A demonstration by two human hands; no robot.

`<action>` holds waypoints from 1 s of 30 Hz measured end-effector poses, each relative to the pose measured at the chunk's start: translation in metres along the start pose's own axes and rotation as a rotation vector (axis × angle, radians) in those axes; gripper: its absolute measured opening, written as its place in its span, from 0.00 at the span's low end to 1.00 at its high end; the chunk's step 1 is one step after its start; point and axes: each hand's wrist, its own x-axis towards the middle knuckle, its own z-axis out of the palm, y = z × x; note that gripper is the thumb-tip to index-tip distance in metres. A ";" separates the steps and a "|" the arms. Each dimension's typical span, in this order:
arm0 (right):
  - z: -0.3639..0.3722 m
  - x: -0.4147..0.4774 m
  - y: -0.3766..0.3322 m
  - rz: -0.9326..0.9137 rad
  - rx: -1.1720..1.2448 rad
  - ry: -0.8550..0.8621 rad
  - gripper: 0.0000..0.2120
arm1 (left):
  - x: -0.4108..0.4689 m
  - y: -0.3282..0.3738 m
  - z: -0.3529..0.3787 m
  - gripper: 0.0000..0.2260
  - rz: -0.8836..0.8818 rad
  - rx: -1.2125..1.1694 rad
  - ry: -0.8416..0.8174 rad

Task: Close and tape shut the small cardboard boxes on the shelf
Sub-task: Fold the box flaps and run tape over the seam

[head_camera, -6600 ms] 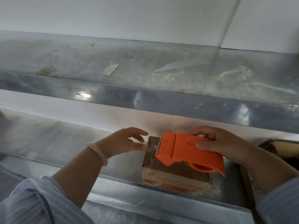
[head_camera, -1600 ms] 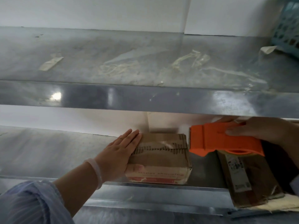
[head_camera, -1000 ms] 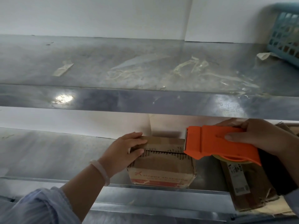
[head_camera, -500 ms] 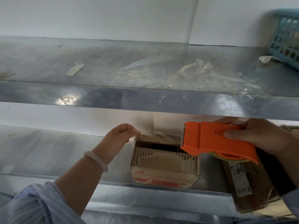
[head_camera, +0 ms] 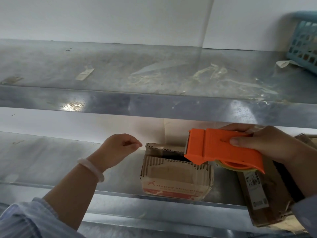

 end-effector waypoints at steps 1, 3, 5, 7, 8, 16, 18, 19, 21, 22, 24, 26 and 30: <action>0.002 0.001 -0.002 -0.001 -0.013 -0.021 0.37 | -0.002 -0.004 -0.004 0.08 -0.041 -0.120 0.009; 0.005 0.004 -0.003 -0.003 -0.025 -0.052 0.37 | -0.006 -0.012 -0.012 0.10 -0.130 -0.302 0.032; 0.009 0.009 -0.004 -0.004 -0.026 -0.068 0.37 | -0.009 -0.020 -0.020 0.10 -0.189 -0.374 0.051; 0.014 0.015 -0.004 -0.005 -0.037 -0.076 0.37 | -0.010 -0.022 -0.029 0.12 -0.202 -0.480 0.067; 0.016 0.019 -0.005 -0.004 -0.048 -0.079 0.38 | -0.010 -0.022 -0.034 0.14 -0.196 -0.549 0.076; 0.037 0.038 -0.010 -0.054 -0.125 -0.048 0.23 | -0.015 -0.032 -0.054 0.17 -0.205 -0.703 0.110; 0.042 0.041 -0.005 -0.070 -0.139 -0.057 0.22 | -0.016 -0.037 -0.051 0.17 -0.235 -0.695 0.109; 0.043 0.042 -0.004 -0.077 -0.137 -0.054 0.20 | -0.017 -0.038 -0.049 0.17 -0.248 -0.690 0.108; 0.045 0.043 -0.002 -0.084 -0.141 -0.044 0.19 | -0.016 -0.042 -0.045 0.15 -0.269 -0.673 0.111; 0.045 0.043 -0.002 -0.082 -0.144 -0.044 0.20 | -0.015 -0.043 -0.043 0.13 -0.278 -0.662 0.113; 0.045 0.044 -0.004 -0.065 -0.163 -0.061 0.21 | -0.015 -0.045 -0.040 0.10 -0.290 -0.647 0.115; 0.046 0.046 -0.004 -0.048 -0.193 -0.077 0.22 | -0.014 -0.046 -0.037 0.09 -0.301 -0.645 0.127; 0.051 0.050 -0.007 -0.052 -0.269 -0.106 0.17 | -0.014 -0.051 -0.035 0.08 -0.325 -0.643 0.132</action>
